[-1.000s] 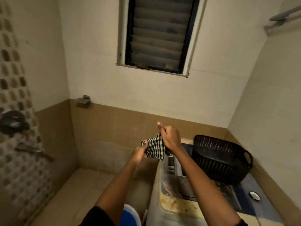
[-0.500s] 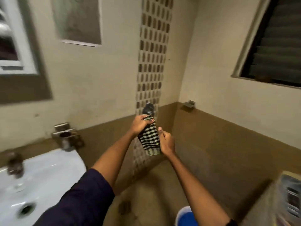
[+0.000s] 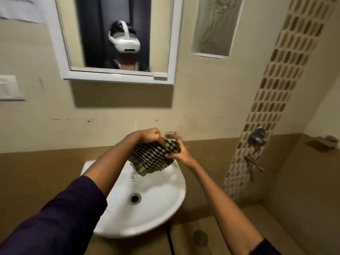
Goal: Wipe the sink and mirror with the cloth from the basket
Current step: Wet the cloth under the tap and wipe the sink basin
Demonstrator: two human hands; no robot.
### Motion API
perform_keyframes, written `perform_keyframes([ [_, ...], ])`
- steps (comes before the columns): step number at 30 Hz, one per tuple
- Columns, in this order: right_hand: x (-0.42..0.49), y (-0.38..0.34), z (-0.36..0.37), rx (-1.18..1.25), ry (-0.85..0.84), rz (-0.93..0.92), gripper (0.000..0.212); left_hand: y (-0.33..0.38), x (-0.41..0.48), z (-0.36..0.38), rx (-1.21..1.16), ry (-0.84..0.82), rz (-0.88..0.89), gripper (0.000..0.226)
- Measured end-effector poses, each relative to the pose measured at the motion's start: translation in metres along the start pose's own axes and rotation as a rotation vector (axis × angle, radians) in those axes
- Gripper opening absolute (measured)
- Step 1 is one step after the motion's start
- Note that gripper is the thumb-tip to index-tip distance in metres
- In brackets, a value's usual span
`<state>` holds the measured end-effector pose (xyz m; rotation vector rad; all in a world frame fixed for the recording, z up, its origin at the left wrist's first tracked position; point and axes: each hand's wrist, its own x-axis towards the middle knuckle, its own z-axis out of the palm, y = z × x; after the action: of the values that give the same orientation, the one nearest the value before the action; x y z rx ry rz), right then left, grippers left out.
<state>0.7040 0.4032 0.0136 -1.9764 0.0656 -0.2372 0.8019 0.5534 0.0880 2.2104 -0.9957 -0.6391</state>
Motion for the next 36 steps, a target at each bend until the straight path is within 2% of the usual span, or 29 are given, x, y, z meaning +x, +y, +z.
perform_keyframes([
  [2,0.009,-0.001,0.019,-0.128,-0.133,0.044,0.071,-0.022,-0.011,-0.010,0.033,-0.029,-0.046,0.021],
  [5,0.007,0.001,0.041,-0.136,-0.271,0.097,0.017,-0.050,-0.021,-0.016,0.074,-0.061,-0.081,0.018],
  [6,0.005,0.000,0.046,-0.114,-0.287,0.127,0.010,-0.059,-0.024,-0.016,0.085,-0.073,-0.086,0.016],
  [9,0.000,0.004,0.048,0.059,-0.329,0.170,0.020,-0.081,-0.024,-0.012,0.093,-0.095,-0.080,0.023],
  [11,-0.006,0.011,0.042,0.421,-0.310,0.251,0.024,-0.090,-0.021,-0.006,0.016,-0.064,-0.064,0.025],
  [14,-0.020,0.019,0.046,0.814,-0.098,0.292,0.042,-0.089,-0.014,0.002,-0.195,-0.022,-0.015,0.017],
  [15,-0.026,0.023,0.050,0.917,-0.039,0.347,0.036,-0.086,-0.010,0.003,-0.238,-0.025,-0.005,0.015],
  [16,-0.030,0.028,0.054,0.955,0.005,0.394,0.032,-0.081,-0.004,0.005,-0.255,-0.038,0.005,0.017],
  [18,-0.042,0.017,0.063,0.934,0.118,0.422,0.061,-0.072,0.006,0.009,-0.213,-0.076,0.023,0.032],
  [20,-0.048,-0.002,0.070,0.866,0.086,0.417,0.049,-0.068,0.018,0.014,-0.106,-0.100,0.031,0.036],
  [22,-0.025,0.029,0.073,0.832,0.048,0.396,0.032,-0.070,0.029,0.020,-0.048,-0.058,0.032,0.024],
  [24,-0.011,0.049,0.073,0.816,0.018,0.329,0.020,-0.073,0.040,0.028,-0.045,0.030,0.037,0.029],
  [25,-0.005,0.062,0.072,0.792,0.042,0.343,0.023,-0.073,0.043,0.033,-0.035,0.073,0.047,0.034],
  [27,-0.007,0.064,0.063,0.807,-0.023,0.358,0.029,-0.068,0.053,0.045,-0.039,0.149,0.090,0.029],
  [29,-0.019,0.069,0.059,0.914,-0.085,0.288,0.046,-0.066,0.059,0.057,0.068,0.229,0.122,0.024],
  [30,-0.021,0.065,0.057,0.910,-0.019,0.364,0.056,-0.070,0.060,0.063,0.156,0.274,0.136,0.031],
  [32,-0.005,0.100,0.046,0.901,0.097,0.466,0.059,-0.081,0.077,0.068,0.321,0.344,0.090,0.046],
  [33,0.010,0.126,0.041,0.947,0.130,0.521,0.072,-0.090,0.093,0.068,0.394,0.366,0.039,0.051],
  [35,0.007,0.136,0.039,0.996,0.172,0.561,0.114,-0.102,0.080,0.070,0.533,0.428,0.010,0.053],
  [36,0.003,0.138,0.033,1.029,0.188,0.555,0.121,-0.108,0.075,0.072,0.588,0.455,0.019,0.053],
])
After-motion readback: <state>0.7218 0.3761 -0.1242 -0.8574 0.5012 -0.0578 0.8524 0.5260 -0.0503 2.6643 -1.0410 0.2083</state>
